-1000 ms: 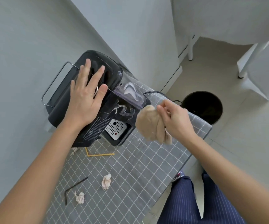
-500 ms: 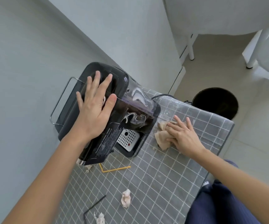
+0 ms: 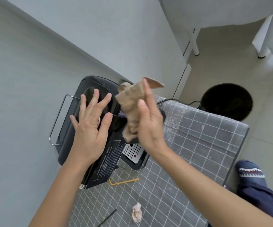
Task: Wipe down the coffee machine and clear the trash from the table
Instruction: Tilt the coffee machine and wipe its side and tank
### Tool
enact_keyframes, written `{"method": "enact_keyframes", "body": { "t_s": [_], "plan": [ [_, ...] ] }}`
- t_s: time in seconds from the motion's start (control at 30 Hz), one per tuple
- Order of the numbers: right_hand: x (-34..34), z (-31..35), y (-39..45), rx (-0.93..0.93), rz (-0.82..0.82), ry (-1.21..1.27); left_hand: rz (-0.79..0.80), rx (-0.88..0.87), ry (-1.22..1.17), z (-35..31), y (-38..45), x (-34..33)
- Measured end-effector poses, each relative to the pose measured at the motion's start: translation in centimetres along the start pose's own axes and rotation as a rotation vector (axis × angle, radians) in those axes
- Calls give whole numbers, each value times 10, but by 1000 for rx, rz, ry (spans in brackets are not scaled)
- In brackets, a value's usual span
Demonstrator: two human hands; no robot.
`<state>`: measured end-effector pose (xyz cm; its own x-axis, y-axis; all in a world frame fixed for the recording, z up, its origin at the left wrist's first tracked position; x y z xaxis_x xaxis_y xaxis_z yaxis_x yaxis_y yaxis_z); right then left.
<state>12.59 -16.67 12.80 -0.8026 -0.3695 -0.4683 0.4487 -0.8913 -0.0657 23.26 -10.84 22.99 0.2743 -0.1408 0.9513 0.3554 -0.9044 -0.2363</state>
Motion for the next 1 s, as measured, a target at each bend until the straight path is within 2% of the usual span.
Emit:
{"method": "enact_keyframes", "body": {
  "t_s": [0.1,0.3,0.47,0.77,1.0],
  "plan": [
    [-28,-3,9,28,-64,-225,3,5,5,0,0,1],
    [-23,-23,19,98,-226,-259,2,12,9,1,1,2],
    [0,-65,21,-16,-301,-246,1,2,-8,1,1,1],
    [23,-91,17,-229,-276,-296,-9,1,-9,0,0,1],
    [30,-65,8,-335,-231,-441,-12,-4,-15,-1,0,1]
  ]
}}
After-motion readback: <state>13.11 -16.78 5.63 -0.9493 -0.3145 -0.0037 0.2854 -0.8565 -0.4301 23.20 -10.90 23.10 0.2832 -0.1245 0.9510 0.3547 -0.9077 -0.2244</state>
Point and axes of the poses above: each hand's wrist, its own y-axis towards the middle knuckle, its own x-axis out of the back of the hand, z = x × y, the point moved 6 cm from there along y, towards the middle knuckle, and after that the axes turned 10 degrees about z, right-handed, at the moved point
